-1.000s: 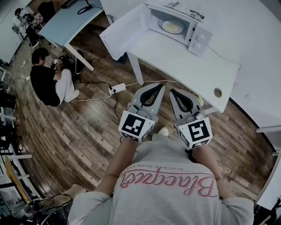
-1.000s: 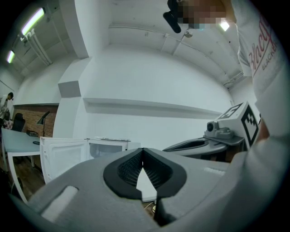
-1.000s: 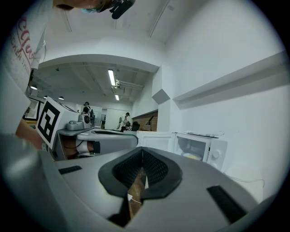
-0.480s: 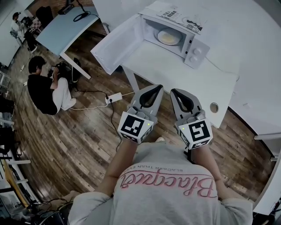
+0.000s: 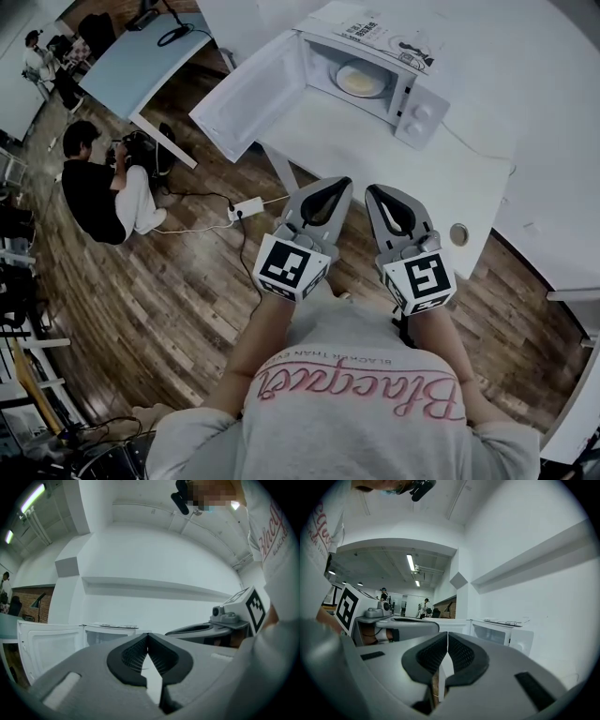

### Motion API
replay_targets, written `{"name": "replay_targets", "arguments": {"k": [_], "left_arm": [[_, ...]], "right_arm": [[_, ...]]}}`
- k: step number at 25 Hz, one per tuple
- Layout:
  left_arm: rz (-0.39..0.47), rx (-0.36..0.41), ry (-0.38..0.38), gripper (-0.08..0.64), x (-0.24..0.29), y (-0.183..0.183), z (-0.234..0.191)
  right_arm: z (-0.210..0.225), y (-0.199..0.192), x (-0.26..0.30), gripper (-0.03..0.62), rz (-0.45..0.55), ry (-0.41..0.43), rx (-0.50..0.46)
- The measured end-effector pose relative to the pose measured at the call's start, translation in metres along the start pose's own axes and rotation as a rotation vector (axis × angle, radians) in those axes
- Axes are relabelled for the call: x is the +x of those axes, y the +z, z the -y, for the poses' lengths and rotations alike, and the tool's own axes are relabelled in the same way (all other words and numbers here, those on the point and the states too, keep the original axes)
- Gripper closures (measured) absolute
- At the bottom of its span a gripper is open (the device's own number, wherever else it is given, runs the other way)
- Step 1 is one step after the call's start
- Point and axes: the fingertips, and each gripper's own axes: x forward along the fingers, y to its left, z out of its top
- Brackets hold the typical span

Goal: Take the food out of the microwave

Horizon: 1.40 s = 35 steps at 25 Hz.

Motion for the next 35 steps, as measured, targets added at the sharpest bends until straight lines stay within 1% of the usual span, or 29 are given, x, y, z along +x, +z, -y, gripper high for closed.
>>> {"name": "replay_targets", "arguments": {"k": [5, 13, 16, 21, 26, 33, 34, 35], "left_arm": [[-0.011, -0.008, 0.003, 0.554, 0.009, -0.005, -0.011], [-0.008, -0.020, -0.022, 0.554, 0.037, -0.008, -0.042], [-0.010, -0.016, -0.044, 0.554, 0.052, -0.010, -0.057], [-0.012, -0.023, -0.081, 0.554, 0.080, -0.012, -0.085], [-0.018, -0.049, -0.090, 0.554, 0.108, -0.017, -0.119], [-0.058, -0.106, -0.118, 0.551, 0.139, -0.039, -0.154], [-0.064, -0.120, -0.119, 0.513, 0.144, -0.043, -0.159], [-0.067, -0.139, -0.119, 0.425, 0.148, -0.046, -0.164]], "right_arm": [[0.009, -0.006, 0.009, 0.582, 0.002, -0.024, 0.019], [0.035, -0.008, 0.043, 0.583, 0.008, -0.057, 0.032], [0.047, -0.009, 0.061, 0.583, 0.010, -0.070, 0.043], [0.063, -0.011, 0.093, 0.583, -0.007, -0.085, 0.034], [0.083, -0.014, 0.124, 0.583, -0.017, -0.101, 0.039], [0.101, -0.027, 0.161, 0.583, -0.060, -0.135, 0.047], [0.103, -0.029, 0.166, 0.583, -0.067, -0.138, 0.048], [0.105, -0.031, 0.171, 0.583, -0.074, -0.143, 0.048]]}}
